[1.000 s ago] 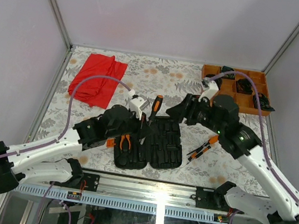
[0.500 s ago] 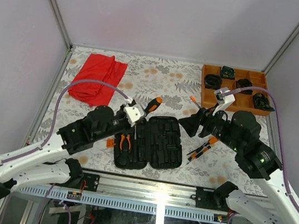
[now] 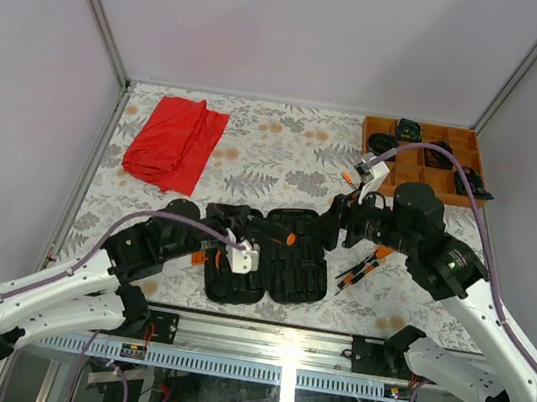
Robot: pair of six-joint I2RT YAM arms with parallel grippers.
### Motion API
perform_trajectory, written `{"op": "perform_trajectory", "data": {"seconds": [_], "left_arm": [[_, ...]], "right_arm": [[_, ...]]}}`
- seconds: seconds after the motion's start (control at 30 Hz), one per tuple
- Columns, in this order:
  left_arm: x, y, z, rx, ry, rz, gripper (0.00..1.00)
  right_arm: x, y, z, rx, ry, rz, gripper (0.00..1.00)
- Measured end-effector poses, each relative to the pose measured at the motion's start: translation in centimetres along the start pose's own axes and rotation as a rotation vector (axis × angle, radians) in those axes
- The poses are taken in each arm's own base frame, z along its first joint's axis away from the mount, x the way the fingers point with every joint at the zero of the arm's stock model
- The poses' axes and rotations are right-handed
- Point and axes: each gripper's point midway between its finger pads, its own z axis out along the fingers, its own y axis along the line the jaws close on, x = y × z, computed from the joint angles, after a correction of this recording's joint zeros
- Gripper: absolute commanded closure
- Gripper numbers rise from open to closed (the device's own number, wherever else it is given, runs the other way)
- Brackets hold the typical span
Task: Sort the tools into containers
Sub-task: Pick up the screwdriver from the center of the board.
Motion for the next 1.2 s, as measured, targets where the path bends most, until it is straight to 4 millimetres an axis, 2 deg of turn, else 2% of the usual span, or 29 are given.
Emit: {"op": "perform_trajectory", "data": {"seconds": [0.1, 0.27, 0.53, 0.83, 1.03, 1.2], "left_arm": [[0.3, 0.2, -0.3, 0.003, 0.002, 0.163, 1.0], [0.1, 0.9, -0.4, 0.003, 0.005, 0.34, 1.0], [0.1, 0.4, 0.2, 0.037, 0.01, 0.491, 1.0], [-0.7, -0.5, 0.6, 0.07, -0.02, 0.578, 1.0], [-1.5, -1.4, 0.9, 0.095, -0.048, 0.601, 1.0], [-1.7, -1.9, 1.2, 0.112, -0.056, 0.61, 1.0]], "right_arm": [[0.6, 0.5, 0.5, -0.026, 0.03, 0.005, 0.3], [2.2, 1.8, 1.9, -0.074, 0.11, 0.004, 0.34], [6.0, 5.1, 4.7, -0.144, 0.255, -0.042, 0.35], [8.1, 4.2, 7.7, -0.094, 0.323, -0.051, 0.39], [7.9, 4.2, 8.7, -0.093, 0.326, -0.064, 0.59], [7.6, 4.0, 9.2, -0.083, 0.318, -0.071, 0.84]]}}
